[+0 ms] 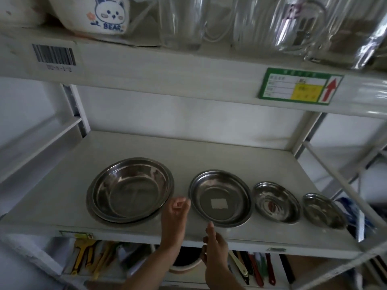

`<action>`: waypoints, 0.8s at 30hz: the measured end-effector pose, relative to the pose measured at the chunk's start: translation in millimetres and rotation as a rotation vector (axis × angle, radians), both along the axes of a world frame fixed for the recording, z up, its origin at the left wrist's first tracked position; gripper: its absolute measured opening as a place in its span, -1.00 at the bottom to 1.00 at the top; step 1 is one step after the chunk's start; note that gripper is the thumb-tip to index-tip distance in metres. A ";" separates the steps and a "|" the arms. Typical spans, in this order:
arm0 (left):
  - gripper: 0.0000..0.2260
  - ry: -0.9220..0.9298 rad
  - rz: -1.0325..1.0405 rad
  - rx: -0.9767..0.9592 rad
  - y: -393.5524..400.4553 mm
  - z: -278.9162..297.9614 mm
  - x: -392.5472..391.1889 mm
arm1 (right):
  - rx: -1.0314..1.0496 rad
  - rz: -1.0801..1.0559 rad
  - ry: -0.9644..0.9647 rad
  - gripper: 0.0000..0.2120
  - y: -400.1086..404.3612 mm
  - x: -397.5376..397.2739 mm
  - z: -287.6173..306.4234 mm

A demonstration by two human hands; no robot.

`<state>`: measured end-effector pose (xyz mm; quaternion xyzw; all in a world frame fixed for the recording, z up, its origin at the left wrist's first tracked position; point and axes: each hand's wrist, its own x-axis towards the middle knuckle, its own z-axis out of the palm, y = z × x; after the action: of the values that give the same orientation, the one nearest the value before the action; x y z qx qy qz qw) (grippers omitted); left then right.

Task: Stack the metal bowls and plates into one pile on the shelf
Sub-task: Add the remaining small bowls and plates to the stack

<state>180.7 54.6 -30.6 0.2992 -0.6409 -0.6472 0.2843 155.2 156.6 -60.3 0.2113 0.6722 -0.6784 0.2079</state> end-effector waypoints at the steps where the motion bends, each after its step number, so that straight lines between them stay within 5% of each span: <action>1: -0.86 -0.017 -0.002 0.002 6.4 -3.7 -2.6 | 0.004 -0.017 -0.001 -0.58 9.5 -1.6 0.6; 13: -0.53 -0.199 0.008 0.014 22.9 -49.3 -36.1 | 0.074 -0.092 0.061 -0.51 87.0 -62.8 8.7; 24: -0.68 -0.230 0.043 0.126 4.9 -42.3 -72.0 | 0.085 -0.108 0.068 -0.58 76.6 -115.1 14.4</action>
<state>108.7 59.5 -72.9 0.4022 -0.6208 -0.6414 0.2035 40.1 233.2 -45.9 0.2325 0.6948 -0.6662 0.1388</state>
